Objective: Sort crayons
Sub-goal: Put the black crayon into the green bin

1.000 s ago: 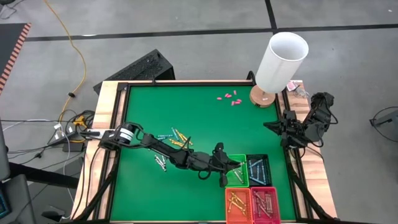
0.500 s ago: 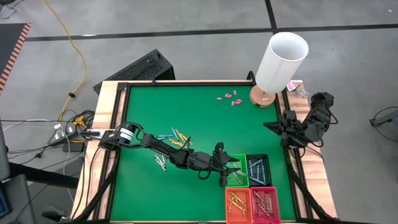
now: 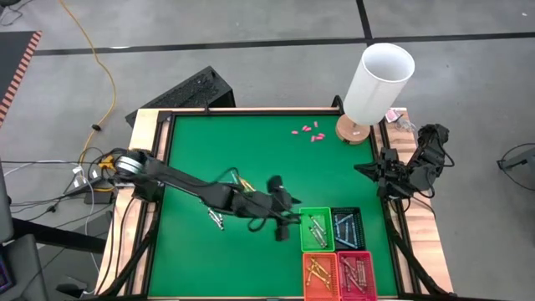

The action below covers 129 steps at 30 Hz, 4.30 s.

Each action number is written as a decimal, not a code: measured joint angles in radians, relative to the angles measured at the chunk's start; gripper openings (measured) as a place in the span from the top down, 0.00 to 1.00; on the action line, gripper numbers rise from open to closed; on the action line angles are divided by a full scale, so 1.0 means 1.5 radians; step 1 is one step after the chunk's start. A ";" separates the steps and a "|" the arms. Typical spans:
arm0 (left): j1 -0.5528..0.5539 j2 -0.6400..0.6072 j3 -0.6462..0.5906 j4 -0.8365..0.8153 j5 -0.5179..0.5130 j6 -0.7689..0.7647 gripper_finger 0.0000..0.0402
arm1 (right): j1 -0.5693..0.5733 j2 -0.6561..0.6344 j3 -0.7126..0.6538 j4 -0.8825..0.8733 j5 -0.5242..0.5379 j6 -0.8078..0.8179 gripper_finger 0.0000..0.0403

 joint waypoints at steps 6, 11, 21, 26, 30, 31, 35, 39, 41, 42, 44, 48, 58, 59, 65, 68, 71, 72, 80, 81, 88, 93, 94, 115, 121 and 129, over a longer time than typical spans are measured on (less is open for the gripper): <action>-0.015 -0.135 0.000 -0.278 -0.056 0.005 0.59 | 0.000 0.000 0.000 0.000 0.000 0.001 1.00; -0.042 -0.233 0.000 -0.482 -0.168 -0.052 0.60 | 0.000 0.000 0.000 0.000 0.000 0.001 1.00; -0.065 -0.337 -0.163 -0.640 -0.245 -0.402 0.60 | 0.000 0.000 0.000 0.000 0.000 0.001 1.00; -0.065 -0.336 -0.274 -0.626 -0.149 -0.543 0.60 | 0.000 0.000 0.000 0.000 0.000 0.001 1.00; -0.066 -0.336 -0.341 -0.629 -0.132 -0.635 0.60 | 0.000 0.000 0.000 0.001 0.000 0.001 1.00; -0.066 -0.336 -0.355 -0.630 -0.124 -0.644 0.60 | 0.000 0.000 0.000 0.001 0.000 0.001 1.00; -0.066 -0.336 -0.399 -0.629 -0.086 -0.682 0.60 | 0.000 0.000 0.000 0.001 0.000 0.001 1.00; -0.066 -0.336 -0.426 -0.630 -0.081 -0.709 0.60 | 0.000 0.000 0.000 0.001 0.000 0.001 1.00; -0.066 -0.336 -0.437 -0.631 -0.074 -0.705 0.60 | 0.000 0.000 0.000 0.001 0.000 0.001 1.00; -0.066 -0.336 -0.443 -0.634 -0.068 -0.703 0.60 | 0.000 0.000 0.000 0.001 0.000 0.001 1.00; -0.066 -0.336 -0.451 -0.633 -0.055 -0.702 0.60 | 0.000 0.000 0.000 0.001 0.000 0.001 1.00; -0.066 -0.336 -0.472 -0.630 -0.045 -0.712 0.60 | 0.000 0.000 0.000 0.001 0.000 0.001 1.00; -0.066 -0.336 -0.491 -0.611 -0.029 -0.701 0.60 | 0.000 0.000 0.000 0.001 0.000 0.001 1.00; -0.066 -0.336 -0.491 -0.605 -0.029 -0.694 0.60 | 0.000 0.000 0.000 0.001 0.000 0.001 1.00; -0.066 -0.336 -0.491 -0.597 -0.029 -0.678 0.60 | 0.000 0.000 0.000 0.001 0.000 0.001 1.00; -0.066 -0.336 -0.491 -0.597 -0.037 -0.676 0.60 | 0.000 0.000 0.000 0.001 0.000 0.001 1.00; -0.066 -0.336 -0.491 -0.597 -0.040 -0.678 0.60 | 0.000 0.000 0.000 0.001 0.000 0.001 1.00; -0.066 -0.334 -0.491 -0.597 -0.039 -0.677 0.60 | 0.000 0.000 0.000 0.001 0.000 0.001 1.00; -0.067 -0.263 -0.489 -0.582 0.000 -0.674 0.60 | 0.000 0.000 0.000 0.001 0.000 0.001 1.00; -0.067 -0.253 -0.488 -0.581 0.002 -0.671 0.60 | 0.000 0.000 0.000 0.001 0.000 0.001 1.00; -0.067 -0.228 -0.486 -0.579 0.018 -0.674 0.70 | 0.000 0.000 0.000 0.001 0.000 0.001 1.00; -0.067 -0.228 -0.487 -0.581 0.027 -0.667 0.93 | 0.000 0.000 0.000 0.001 0.000 0.001 1.00; -0.067 -0.228 -0.488 -0.581 0.026 -0.667 0.96 | 0.000 0.000 0.000 0.001 0.000 0.001 1.00; -0.066 -0.223 -0.356 -0.610 -0.069 -0.620 0.97 | 0.000 0.000 0.000 0.000 0.000 0.001 1.00; -0.066 -0.223 -0.308 -0.555 -0.111 -0.568 0.97 | 0.000 0.000 0.000 0.000 0.000 0.001 1.00; -0.056 -0.224 -0.287 -0.254 -0.133 -0.383 0.97 | 0.000 0.000 0.000 0.000 0.001 0.001 1.00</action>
